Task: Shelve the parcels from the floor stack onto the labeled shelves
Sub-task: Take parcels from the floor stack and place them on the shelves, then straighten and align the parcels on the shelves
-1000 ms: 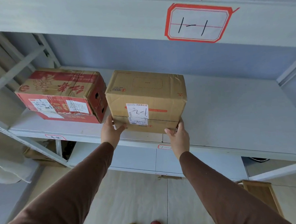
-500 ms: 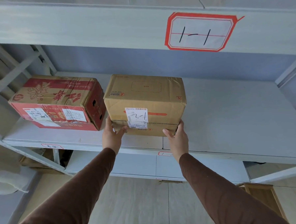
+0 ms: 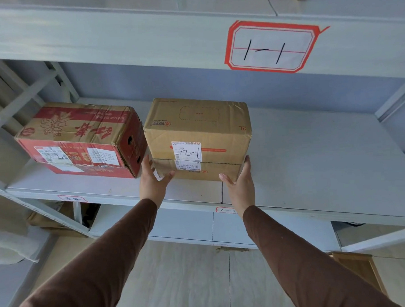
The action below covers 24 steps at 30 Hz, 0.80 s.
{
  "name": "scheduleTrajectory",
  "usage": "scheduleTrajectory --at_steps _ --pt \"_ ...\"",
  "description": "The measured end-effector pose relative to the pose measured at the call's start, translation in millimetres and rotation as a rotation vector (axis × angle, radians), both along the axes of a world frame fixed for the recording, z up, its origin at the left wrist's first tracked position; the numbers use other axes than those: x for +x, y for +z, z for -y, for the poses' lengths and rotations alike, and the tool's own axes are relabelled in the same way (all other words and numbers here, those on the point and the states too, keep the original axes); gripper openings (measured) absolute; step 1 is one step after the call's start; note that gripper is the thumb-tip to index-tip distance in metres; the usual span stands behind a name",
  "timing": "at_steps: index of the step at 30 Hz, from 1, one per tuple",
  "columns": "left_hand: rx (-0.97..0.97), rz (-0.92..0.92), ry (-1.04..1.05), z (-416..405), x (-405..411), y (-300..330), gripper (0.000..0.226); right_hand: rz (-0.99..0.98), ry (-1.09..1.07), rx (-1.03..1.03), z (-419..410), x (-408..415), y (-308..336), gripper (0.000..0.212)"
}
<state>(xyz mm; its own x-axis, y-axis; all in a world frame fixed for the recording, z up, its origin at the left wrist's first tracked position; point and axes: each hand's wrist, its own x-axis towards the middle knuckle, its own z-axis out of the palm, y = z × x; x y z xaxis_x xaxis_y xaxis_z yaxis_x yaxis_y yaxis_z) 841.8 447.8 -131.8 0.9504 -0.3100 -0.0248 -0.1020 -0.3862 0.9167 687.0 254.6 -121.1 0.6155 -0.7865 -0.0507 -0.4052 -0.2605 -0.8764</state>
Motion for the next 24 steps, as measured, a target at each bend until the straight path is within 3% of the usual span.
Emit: scheduleTrajectory --at_steps 6,11,16,24 --pt "0.128 0.005 -0.013 -21.6 -31.3 19.3 0.100 -0.065 0.074 0.084 -36.7 -28.7 14.8 0.100" --pt "0.263 0.171 -0.092 -51.5 -53.3 49.4 0.094 -0.147 0.331 0.035 -83.4 -38.3 33.0 0.097" --pt "0.398 0.500 -0.170 -84.9 -61.4 108.8 0.085 -0.011 0.580 -0.306 -115.3 -19.5 97.1 0.084" --pt "0.485 0.889 0.001 -151.0 -61.9 249.9 0.085 0.245 0.721 -0.845 -170.1 12.3 229.2 0.072"
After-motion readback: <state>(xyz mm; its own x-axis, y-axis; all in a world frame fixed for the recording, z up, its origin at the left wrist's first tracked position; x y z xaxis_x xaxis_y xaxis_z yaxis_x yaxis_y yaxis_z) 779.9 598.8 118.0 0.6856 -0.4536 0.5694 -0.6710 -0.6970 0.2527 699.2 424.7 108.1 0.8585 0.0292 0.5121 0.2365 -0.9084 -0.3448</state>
